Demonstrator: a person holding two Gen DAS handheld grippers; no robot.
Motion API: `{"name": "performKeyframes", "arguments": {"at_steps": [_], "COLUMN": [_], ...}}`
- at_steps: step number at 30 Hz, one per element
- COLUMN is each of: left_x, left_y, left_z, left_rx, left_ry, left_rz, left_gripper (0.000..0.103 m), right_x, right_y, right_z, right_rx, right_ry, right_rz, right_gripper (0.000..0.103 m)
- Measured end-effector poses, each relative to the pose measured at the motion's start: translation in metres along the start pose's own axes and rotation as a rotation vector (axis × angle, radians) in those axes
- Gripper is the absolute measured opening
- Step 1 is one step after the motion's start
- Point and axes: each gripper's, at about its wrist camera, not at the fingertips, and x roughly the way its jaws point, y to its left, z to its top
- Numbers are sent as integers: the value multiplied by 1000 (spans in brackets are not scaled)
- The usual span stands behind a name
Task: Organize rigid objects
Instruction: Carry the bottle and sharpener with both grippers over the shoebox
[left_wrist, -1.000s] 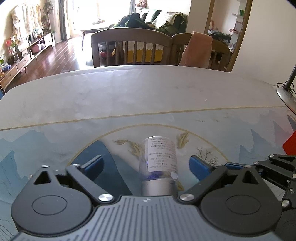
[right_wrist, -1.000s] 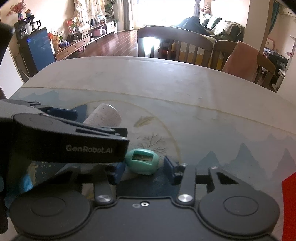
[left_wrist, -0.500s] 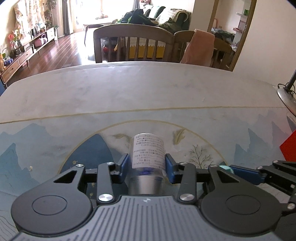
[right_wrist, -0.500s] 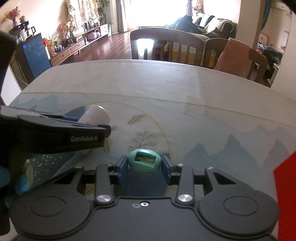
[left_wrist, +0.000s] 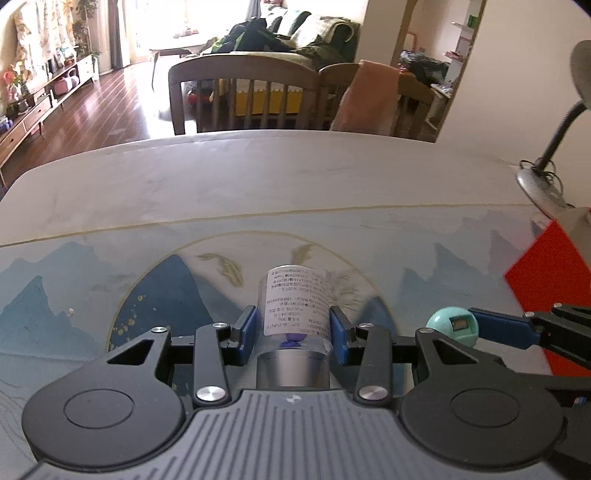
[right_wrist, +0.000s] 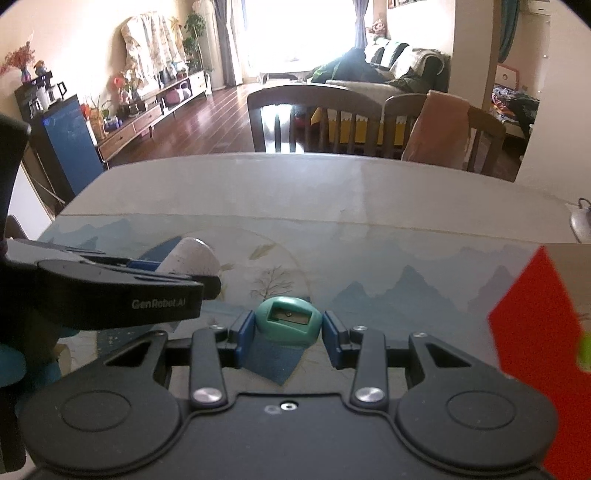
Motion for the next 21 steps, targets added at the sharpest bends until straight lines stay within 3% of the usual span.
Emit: {"name": "performKeyframes", "arguments": {"at_steps": [21], "left_x": [-101], "left_y": [-90], "left_z": [-5], "left_rx": [119], "left_ry": [-21], "left_rz": [-87], "left_gripper": [41], "right_x": [-109], "right_y": [-62], "right_z": [-11], "right_rx": [48], "right_ry": [-103], "right_rz": [-13], "right_gripper": [38]}}
